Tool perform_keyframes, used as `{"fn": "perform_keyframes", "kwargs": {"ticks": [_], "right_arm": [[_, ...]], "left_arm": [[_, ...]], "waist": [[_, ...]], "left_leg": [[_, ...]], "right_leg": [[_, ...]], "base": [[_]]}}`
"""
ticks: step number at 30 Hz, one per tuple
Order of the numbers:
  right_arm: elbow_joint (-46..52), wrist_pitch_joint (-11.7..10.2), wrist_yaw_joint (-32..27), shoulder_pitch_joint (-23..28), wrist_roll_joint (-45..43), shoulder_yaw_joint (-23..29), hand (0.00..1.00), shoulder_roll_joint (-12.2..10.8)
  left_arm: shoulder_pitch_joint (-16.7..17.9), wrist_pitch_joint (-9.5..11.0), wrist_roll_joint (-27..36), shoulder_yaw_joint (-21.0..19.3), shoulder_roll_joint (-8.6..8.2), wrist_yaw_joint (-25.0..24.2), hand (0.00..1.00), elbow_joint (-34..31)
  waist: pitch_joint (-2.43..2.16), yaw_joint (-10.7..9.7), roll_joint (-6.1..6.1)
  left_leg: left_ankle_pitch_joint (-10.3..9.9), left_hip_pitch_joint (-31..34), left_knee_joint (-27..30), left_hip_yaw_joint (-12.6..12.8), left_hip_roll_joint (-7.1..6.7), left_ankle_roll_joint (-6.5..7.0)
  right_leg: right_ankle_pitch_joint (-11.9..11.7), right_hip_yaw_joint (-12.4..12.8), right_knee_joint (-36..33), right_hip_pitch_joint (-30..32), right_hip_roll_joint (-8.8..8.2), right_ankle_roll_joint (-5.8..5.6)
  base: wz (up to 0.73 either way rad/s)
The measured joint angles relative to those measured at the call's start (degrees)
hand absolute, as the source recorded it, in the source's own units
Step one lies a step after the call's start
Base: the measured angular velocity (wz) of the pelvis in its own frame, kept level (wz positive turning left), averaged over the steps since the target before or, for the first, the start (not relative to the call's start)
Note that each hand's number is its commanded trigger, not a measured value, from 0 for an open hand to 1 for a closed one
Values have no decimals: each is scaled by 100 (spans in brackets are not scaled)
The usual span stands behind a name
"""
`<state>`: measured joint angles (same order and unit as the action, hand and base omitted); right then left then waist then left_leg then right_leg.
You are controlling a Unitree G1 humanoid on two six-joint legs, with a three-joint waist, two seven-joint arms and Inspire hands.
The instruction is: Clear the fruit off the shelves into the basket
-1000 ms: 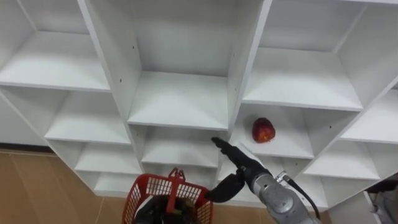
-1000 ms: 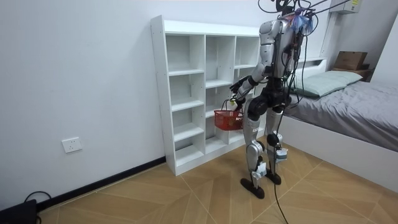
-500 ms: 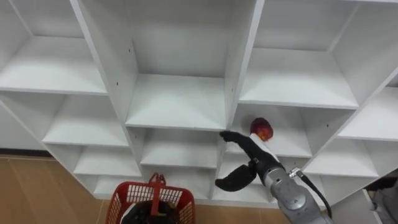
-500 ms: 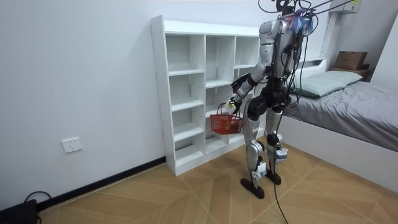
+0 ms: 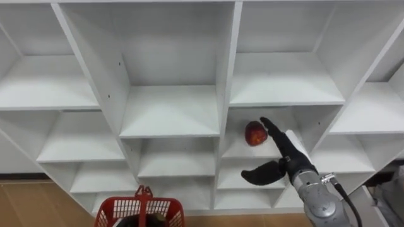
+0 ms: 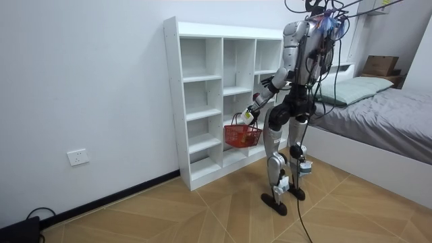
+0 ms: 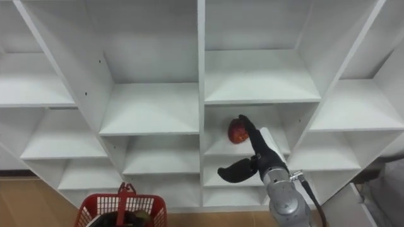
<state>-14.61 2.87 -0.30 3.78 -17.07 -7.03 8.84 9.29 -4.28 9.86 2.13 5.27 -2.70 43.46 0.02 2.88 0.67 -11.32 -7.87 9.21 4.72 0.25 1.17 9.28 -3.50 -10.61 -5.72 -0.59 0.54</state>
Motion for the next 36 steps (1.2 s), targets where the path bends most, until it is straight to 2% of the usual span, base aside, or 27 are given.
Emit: {"fn": "perform_keyframes", "kwargs": {"ticks": [6, 9, 16, 20, 25, 31, 34, 36], "right_arm": [[0, -156, -257, 3, -39, 133, 0, 1], [0, -200, -410, 3, -130, 172, 0, 19], [-35, -259, -495, 3, -343, 176, 0, 59], [-117, -279, -513, 3, -330, 162, 0, 82], [-534, -321, -671, -25, -206, 154, 0, 84], [-1348, -330, -867, -653, 156, 153, 0, 93], [-1602, -361, -1018, -885, 378, 138, 0, 103], [-1802, -380, -1112, -1064, 593, 103, 0, 107]], "left_arm": [[67, 103, 175, -9, -16, 147, 100, 50], [159, 194, 177, -9, -16, 211, 100, 49], [269, 223, 170, -19, -8, 203, 100, 49], [291, 226, 171, -18, 2, 192, 100, 48], [288, 238, 182, 36, 23, 202, 100, 50], [197, 241, 184, 45, 35, 200, 100, 192], [163, 244, 185, 51, 58, 202, 100, 202], [94, 245, 186, 103, 129, 197, 100, 201]], "waist": [[18, 0, 29], [11, 18, 39], [-3, 46, 81], [17, 55, 131], [15, 70, 197], [31, 85, 267], [58, 100, 332], [84, 107, 385]], "left_leg": [[0, -6, -16, 28, 0, 0], [0, 3, -38, 34, 2, 0], [0, 31, -56, 50, 1, 0], [0, 65, -62, 48, -1, 0], [0, 188, -51, -12, -4, -1], [4, 503, 61, -14, -1, 1], [4, 556, 105, -25, 2, 0], [4, 645, 152, -81, -2, 0]], "right_leg": [[3, 15, 15, 8, 6, -4], [4, 17, 24, 18, 11, -5], [3, 11, 73, 70, 12, -5], [4, -43, 95, 80, 4, -6], [4, -130, 86, 148, -12, -6], [0, -130, -35, 465, -22, 1], [-1, -148, -44, 492, -23, 2], [-6, -201, -20, 521, -27, 9]], "base": [[0], [0], [0], [1], [6], [0], [3], [12]]}}
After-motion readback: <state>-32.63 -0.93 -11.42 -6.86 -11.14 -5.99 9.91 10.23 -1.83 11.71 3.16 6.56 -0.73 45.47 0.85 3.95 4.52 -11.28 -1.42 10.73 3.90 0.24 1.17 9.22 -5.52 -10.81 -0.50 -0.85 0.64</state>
